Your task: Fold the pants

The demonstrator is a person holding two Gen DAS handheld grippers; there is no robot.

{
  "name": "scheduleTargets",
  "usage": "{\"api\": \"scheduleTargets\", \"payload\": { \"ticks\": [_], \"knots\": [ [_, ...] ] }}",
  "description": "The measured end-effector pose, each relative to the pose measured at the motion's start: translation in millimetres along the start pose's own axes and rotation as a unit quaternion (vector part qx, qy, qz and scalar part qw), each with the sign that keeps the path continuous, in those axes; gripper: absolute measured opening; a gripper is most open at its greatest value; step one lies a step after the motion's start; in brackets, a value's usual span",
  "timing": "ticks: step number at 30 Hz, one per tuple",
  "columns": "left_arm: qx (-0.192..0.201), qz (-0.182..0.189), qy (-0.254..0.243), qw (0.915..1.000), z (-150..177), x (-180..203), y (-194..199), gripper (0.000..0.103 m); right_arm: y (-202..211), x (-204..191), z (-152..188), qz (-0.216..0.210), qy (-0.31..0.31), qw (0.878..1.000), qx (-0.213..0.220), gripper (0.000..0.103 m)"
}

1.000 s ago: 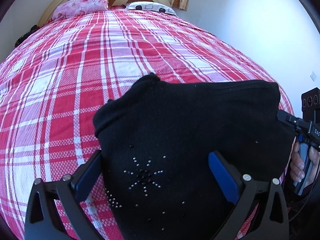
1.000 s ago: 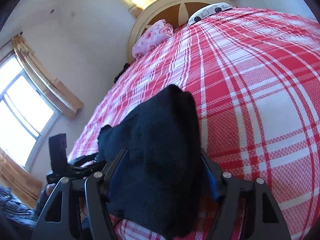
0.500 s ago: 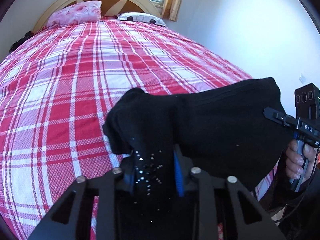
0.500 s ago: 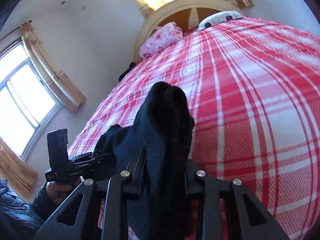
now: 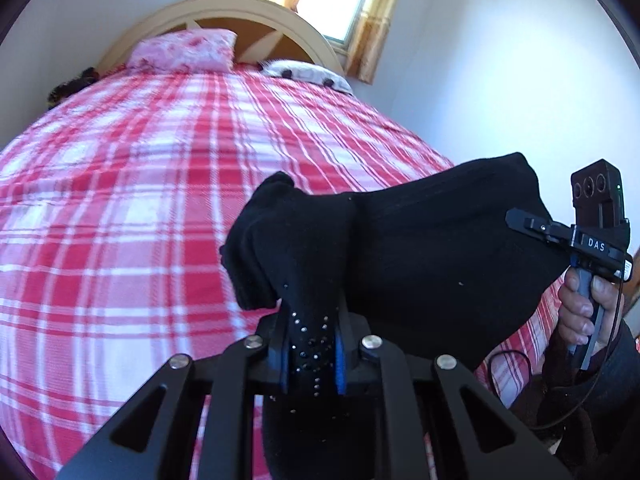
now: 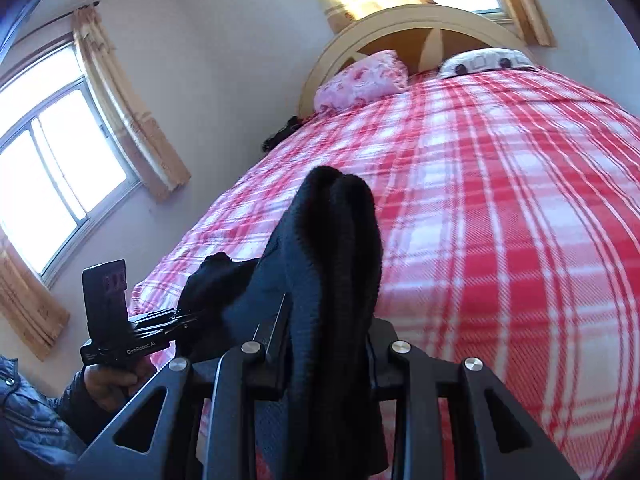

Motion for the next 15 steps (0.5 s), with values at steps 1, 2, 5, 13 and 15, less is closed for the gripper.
{"api": "scheduleTargets", "payload": {
  "ticks": [1, 2, 5, 13, 15],
  "knots": [
    [0.004, -0.004, 0.000, 1.0000, -3, -5, 2, 0.017, -6, -5, -4, -0.007, 0.003, 1.000, -0.001, 0.029],
    [0.010, -0.010, 0.000, 0.9999, -6, -10, 5, 0.017, -14, -10, -9, -0.012, 0.010, 1.000, -0.003, 0.029],
    [0.024, -0.031, 0.000, 0.9992, -16, -29, 14, 0.017, -42, -26, -21, -0.031, 0.024, 0.999, -0.010, 0.029],
    [0.055, -0.106, 0.014, 0.9928, -36, -87, 32, 0.017, -128, -73, -40, -0.083, 0.054, 0.994, -0.043, 0.029],
    [0.059, -0.126, 0.018, 0.9901, -38, -102, 35, 0.017, -150, -82, -43, -0.094, 0.062, 0.992, -0.054, 0.029]
  ]
}}
Point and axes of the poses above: each gripper's, at about its wrist camera, not at the fingertips, and y roughly against the way its jaws point, x to its right, z to its underside, the point moved 3 cm from there along -y, roughly the way its jaws point, and after that the axes turned 14 degrees about x, right-handed, at the moved point
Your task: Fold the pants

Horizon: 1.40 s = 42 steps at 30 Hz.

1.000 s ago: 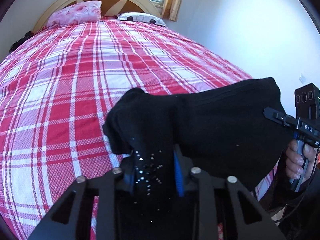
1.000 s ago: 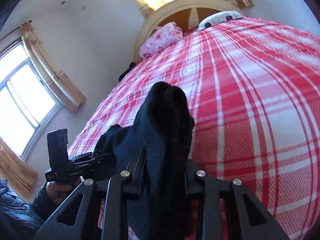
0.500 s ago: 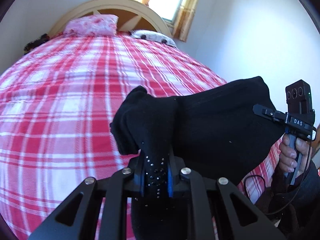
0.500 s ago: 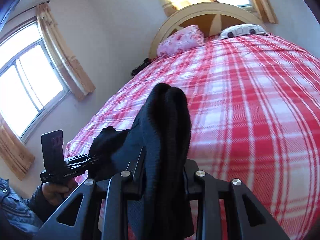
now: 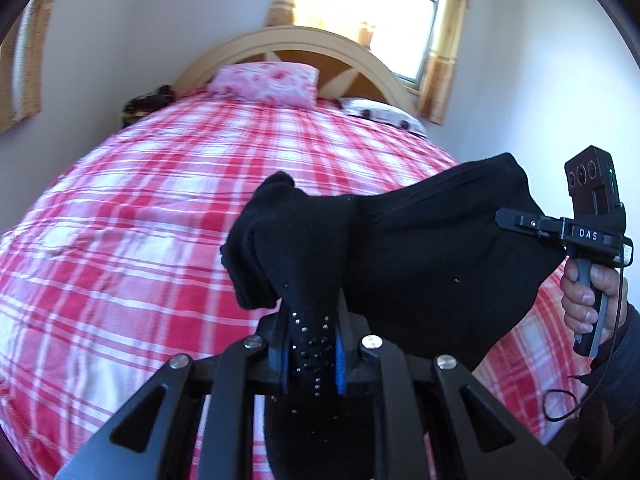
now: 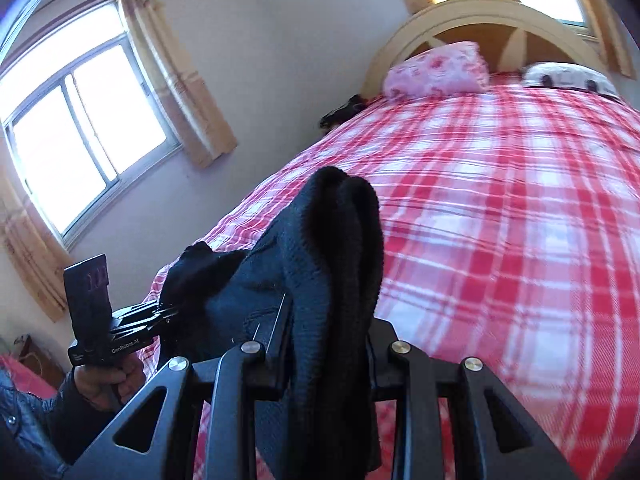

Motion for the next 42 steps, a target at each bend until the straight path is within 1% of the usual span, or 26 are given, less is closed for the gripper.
{"api": "scheduleTargets", "payload": {
  "ticks": [3, 5, 7, 8, 10, 15, 16, 18, 20, 21, 23, 24, 25, 26, 29, 33, 36, 40, 42],
  "knots": [
    [0.003, -0.023, 0.001, 0.9997, 0, -16, -2, 0.017, -32, -5, -5, -0.009, 0.010, 1.000, -0.014, 0.029],
    [0.004, -0.038, 0.009, 0.9992, 0, -30, -3, 0.017, -54, -8, -5, -0.010, 0.018, 1.000, -0.023, 0.029],
    [0.001, -0.050, 0.014, 0.9987, 0, -40, -10, 0.017, -74, -9, -5, -0.019, 0.014, 0.999, -0.030, 0.029],
    [-0.004, -0.055, 0.021, 0.9983, 2, -46, -12, 0.017, -83, -9, -4, -0.021, 0.015, 0.999, -0.033, 0.029],
    [-0.013, -0.063, 0.019, 0.9977, 8, -52, -20, 0.017, -99, -6, -2, -0.023, 0.008, 0.999, -0.041, 0.029],
    [-0.040, -0.073, 0.023, 0.9963, 23, -63, -39, 0.018, -136, 8, 11, -0.014, -0.003, 0.997, -0.069, 0.029],
    [-0.042, -0.075, 0.025, 0.9960, 25, -65, -40, 0.021, -141, 12, 13, -0.013, -0.007, 0.997, -0.074, 0.029],
    [-0.046, -0.085, 0.030, 0.9949, 28, -72, -44, 0.030, -149, 20, 19, -0.010, -0.015, 0.996, -0.084, 0.029],
    [-0.054, -0.096, 0.031, 0.9934, 35, -75, -47, 0.052, -157, 30, 25, -0.005, -0.026, 0.995, -0.095, 0.029],
    [-0.055, -0.103, 0.033, 0.9926, 36, -77, -48, 0.057, -161, 35, 28, -0.002, -0.031, 0.994, -0.101, 0.030],
    [-0.056, -0.104, 0.042, 0.9921, 38, -83, -46, 0.068, -163, 42, 33, -0.002, -0.040, 0.993, -0.109, 0.031],
    [-0.059, -0.107, 0.048, 0.9913, 39, -85, -47, 0.072, -164, 46, 36, -0.003, -0.045, 0.993, -0.112, 0.034],
    [-0.062, -0.115, 0.050, 0.9902, 39, -87, -47, 0.079, -164, 49, 38, -0.002, -0.049, 0.992, -0.114, 0.035],
    [-0.063, -0.119, 0.051, 0.9896, 39, -87, -47, 0.080, -165, 53, 40, 0.004, -0.051, 0.992, -0.115, 0.040],
    [-0.067, -0.133, 0.036, 0.9882, 40, -83, -49, 0.083, -164, 61, 46, 0.007, -0.065, 0.991, -0.117, 0.044],
    [-0.070, -0.142, 0.037, 0.9867, 40, -86, -50, 0.084, -158, 59, 45, 0.009, -0.062, 0.992, -0.109, 0.045],
    [-0.071, -0.148, 0.034, 0.9859, 41, -86, -49, 0.085, -145, 60, 41, 0.018, -0.056, 0.994, -0.097, 0.045],
    [-0.070, -0.154, 0.032, 0.9850, 41, -86, -49, 0.086, -126, 69, 39, 0.038, -0.065, 0.994, -0.083, 0.045],
    [-0.071, -0.156, 0.032, 0.9847, 41, -87, -49, 0.087, -122, 71, 42, 0.039, -0.068, 0.993, -0.086, 0.046]
  ]
}}
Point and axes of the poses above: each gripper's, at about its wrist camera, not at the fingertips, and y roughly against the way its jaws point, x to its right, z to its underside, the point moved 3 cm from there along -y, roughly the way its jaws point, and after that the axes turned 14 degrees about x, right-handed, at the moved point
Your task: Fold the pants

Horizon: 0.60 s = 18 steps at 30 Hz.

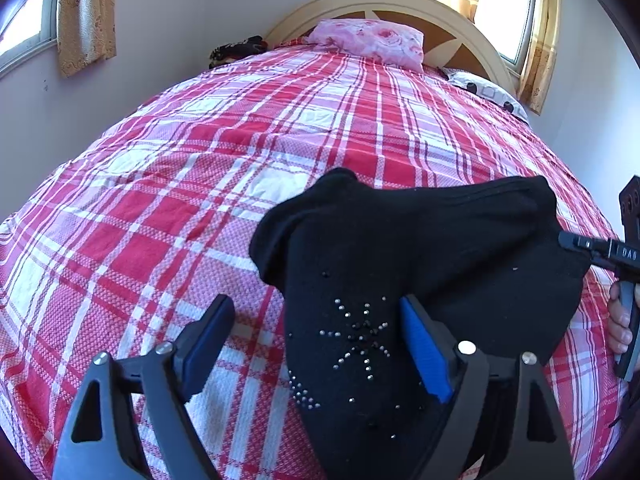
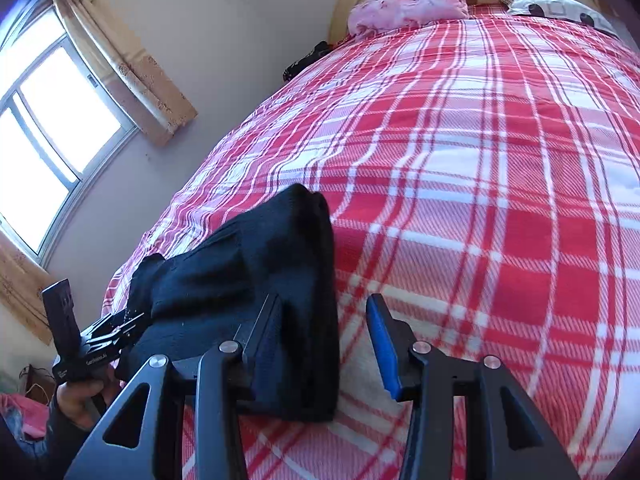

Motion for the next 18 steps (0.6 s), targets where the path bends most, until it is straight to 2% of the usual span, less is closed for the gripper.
{"api": "scheduleTargets", "payload": {
  "ticks": [3, 7, 12, 15, 18],
  "knots": [
    [0.000, -0.002, -0.001, 1.0000, 0, 1, 0, 0.088, -2, 4, 7, 0.011, -0.001, 1.000, -0.011, 0.048],
    [0.001, -0.007, -0.002, 1.0000, -1, 0, 6, 0.088, 3, 5, 7, 0.013, -0.016, 1.000, -0.002, 0.048],
    [0.013, -0.016, -0.011, 0.9997, 2, -1, 28, 0.088, 35, -15, -1, 0.035, 0.020, 0.998, 0.043, 0.049],
    [0.019, -0.016, -0.016, 0.9996, 6, -2, 47, 0.088, 57, -31, 0, 0.043, 0.036, 0.996, 0.064, 0.056],
    [0.036, -0.018, -0.027, 0.9988, 7, 1, 68, 0.089, 75, -48, 7, 0.059, 0.053, 0.994, 0.081, 0.057]
  ]
}}
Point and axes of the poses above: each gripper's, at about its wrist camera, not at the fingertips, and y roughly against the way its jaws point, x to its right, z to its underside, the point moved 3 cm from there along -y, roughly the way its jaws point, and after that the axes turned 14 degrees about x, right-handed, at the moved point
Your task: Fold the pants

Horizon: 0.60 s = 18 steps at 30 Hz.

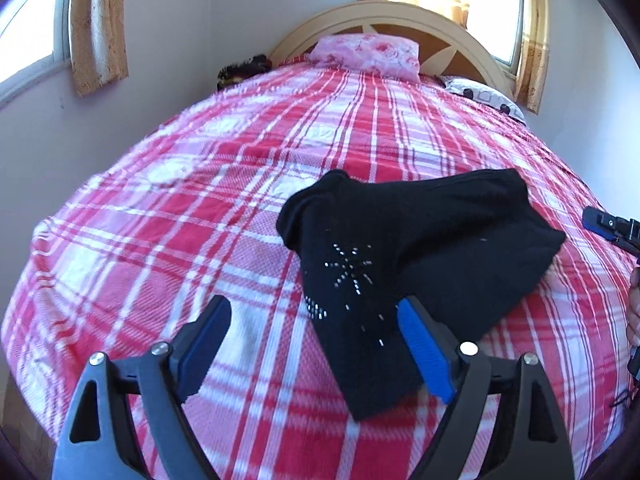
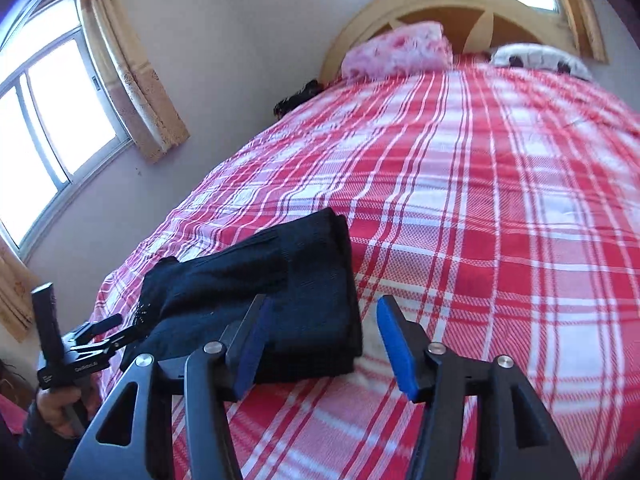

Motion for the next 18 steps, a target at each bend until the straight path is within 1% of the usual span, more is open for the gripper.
{"api": "scheduleTargets", "payload": {
  "ticks": [2, 3, 5, 6, 9, 12, 14, 18],
  "knots": [
    [0.014, -0.001, -0.005, 0.9999, -3, 4, 12, 0.098, 15, -10, 1, 0.012, 0.012, 1.000, 0.016, 0.059],
    [0.024, -0.003, -0.006, 0.9997, -6, 6, 18, 0.099, 23, -15, 2, 0.017, 0.017, 0.999, 0.027, 0.063],
    [0.038, 0.005, -0.014, 0.9992, -13, 13, 26, 0.099, 38, -26, 2, 0.020, 0.023, 0.998, 0.047, 0.067],
    [0.051, 0.004, -0.018, 0.9985, -19, 16, 31, 0.099, 44, -30, 1, 0.021, 0.024, 0.998, 0.057, 0.068],
    [0.071, 0.017, -0.021, 0.9971, -25, 24, 41, 0.101, 63, -42, 0, 0.028, 0.035, 0.996, 0.080, 0.071],
    [0.075, 0.024, -0.024, 0.9966, -27, 30, 45, 0.102, 78, -53, -2, 0.038, 0.056, 0.993, 0.096, 0.074],
    [0.075, 0.028, -0.023, 0.9965, -26, 32, 45, 0.102, 84, -58, -3, 0.049, 0.067, 0.991, 0.105, 0.074],
    [0.070, 0.031, -0.026, 0.9967, -25, 35, 44, 0.102, 91, -64, -2, 0.047, 0.069, 0.991, 0.109, 0.075]
  ]
}}
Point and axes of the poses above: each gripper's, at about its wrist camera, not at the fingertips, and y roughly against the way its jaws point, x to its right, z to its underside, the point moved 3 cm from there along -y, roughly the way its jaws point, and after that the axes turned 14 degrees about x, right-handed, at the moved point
